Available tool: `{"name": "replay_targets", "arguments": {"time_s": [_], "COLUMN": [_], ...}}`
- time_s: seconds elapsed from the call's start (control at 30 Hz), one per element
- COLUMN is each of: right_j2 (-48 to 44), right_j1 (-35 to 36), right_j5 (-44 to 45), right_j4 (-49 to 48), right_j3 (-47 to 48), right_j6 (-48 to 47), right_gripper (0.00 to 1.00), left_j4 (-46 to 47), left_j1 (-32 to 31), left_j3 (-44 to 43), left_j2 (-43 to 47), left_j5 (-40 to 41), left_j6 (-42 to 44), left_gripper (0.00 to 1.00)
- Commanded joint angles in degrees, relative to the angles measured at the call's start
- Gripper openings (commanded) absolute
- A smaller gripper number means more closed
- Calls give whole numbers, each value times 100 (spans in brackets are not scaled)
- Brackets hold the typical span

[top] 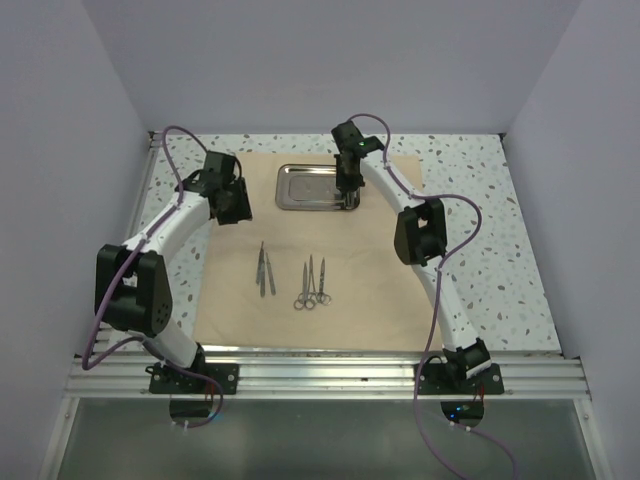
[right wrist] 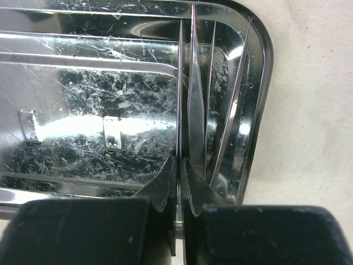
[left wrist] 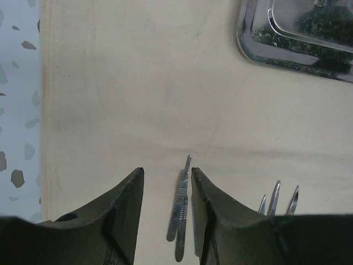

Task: Open and lay out the surgical kit
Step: Pick up the medical item from the container, then place the medical item in the surgical kit.

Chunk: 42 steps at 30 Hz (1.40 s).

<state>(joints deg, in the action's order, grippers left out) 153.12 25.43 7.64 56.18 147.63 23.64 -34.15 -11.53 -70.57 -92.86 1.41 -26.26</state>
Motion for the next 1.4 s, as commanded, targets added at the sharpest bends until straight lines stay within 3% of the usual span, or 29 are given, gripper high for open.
{"name": "replay_targets", "arguments": {"time_s": [0.0,0.3,0.37,0.4,0.43,0.5,0.8,1.1,1.37], "right_j2": [-124,-1491,-2116,-2850,-3301,-4293,-6750,-7402,-7094], "right_j1": [-3,-73,-73,-73,-65,-73,-47,6,102], "right_j5": [-175,-483,-500,-492,-465,-395,-578,-658,-746], "right_j4": [-37,-212,-823,-1159,-1545,-2242,-2849,-3341,-3404], "right_j3": [55,-497,-1715,-2286,-3475,-4823,-8764,-10157,-9921], "right_j6": [-79,-17,0,27,114,193,852,1248,1196], "right_gripper": [0,0,0,0,0,0,0,0,0], "left_j4": [190,-4,-12,-30,-39,-74,-197,-390,-452], "left_j1": [72,63,72,72,72,72,63,72,63], "left_j3": [-326,-897,-933,-968,-985,-1012,-924,-889,-407], "left_j2": [-101,-364,-382,-391,-382,-365,-171,101,663], "left_j5": [-115,-115,-115,-115,-115,-88,-35,-115,140], "left_j6": [209,288,288,288,288,288,34,-248,-239], "left_gripper": [43,44,44,44,44,44,44,44,44]}}
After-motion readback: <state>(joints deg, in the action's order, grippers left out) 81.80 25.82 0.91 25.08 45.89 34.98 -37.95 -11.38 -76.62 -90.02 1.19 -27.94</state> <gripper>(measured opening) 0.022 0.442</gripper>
